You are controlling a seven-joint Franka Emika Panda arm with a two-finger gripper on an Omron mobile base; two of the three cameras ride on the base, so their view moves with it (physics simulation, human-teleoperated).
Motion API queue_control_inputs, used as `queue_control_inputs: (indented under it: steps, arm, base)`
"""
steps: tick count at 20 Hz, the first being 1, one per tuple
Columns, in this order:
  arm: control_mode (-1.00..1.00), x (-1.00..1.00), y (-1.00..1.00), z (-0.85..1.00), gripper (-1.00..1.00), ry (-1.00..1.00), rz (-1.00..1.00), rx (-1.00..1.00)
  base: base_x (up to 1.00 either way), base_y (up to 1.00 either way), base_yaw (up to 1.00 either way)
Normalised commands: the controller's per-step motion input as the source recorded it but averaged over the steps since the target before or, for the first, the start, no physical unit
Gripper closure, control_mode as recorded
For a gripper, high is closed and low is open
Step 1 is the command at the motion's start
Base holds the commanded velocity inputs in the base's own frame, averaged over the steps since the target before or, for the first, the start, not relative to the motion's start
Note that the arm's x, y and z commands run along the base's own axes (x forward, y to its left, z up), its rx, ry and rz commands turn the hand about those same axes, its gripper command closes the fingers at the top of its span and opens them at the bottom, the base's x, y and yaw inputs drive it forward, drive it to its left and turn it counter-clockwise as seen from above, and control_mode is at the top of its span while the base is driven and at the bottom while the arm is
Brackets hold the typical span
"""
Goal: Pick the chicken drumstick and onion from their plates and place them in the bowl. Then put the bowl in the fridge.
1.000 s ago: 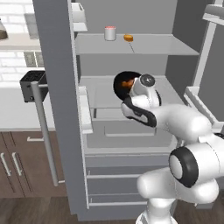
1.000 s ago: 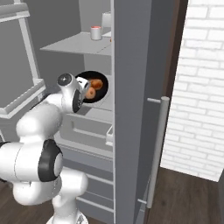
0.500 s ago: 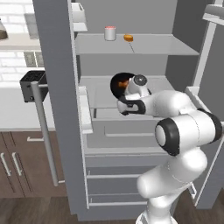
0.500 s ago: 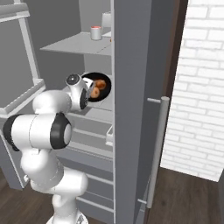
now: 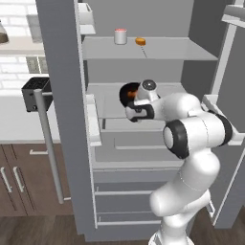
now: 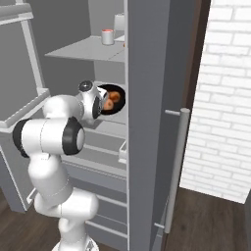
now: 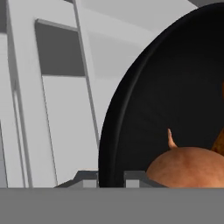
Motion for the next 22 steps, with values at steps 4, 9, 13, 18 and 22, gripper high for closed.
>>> queue_control_inputs:
  steps: [4,9,13,18,22]
  arm:
    - [-1.00,0.14,0.00,-0.09,1.00,0.08,0.00,-0.03]
    - [-1.00,0.19,0.00,-0.11,1.00,0.04,0.00,-0.02]
    - [-1.00,0.33,0.00,-0.27,1.00,0.07,0.00,0.00]
    - [-1.00,0.39,0.00,-0.22,1.00,0.02,0.00,0.00]
    - [-1.00,0.54,0.00,-0.19,1.00,0.01,0.00,0.00]
  base:
    - [0.00,0.00,0.00]
    - [0.00,0.00,0.00]
    - [0.00,0.00,0.00]
    - [0.00,0.00,0.00]
    - [0.00,0.00,0.00]
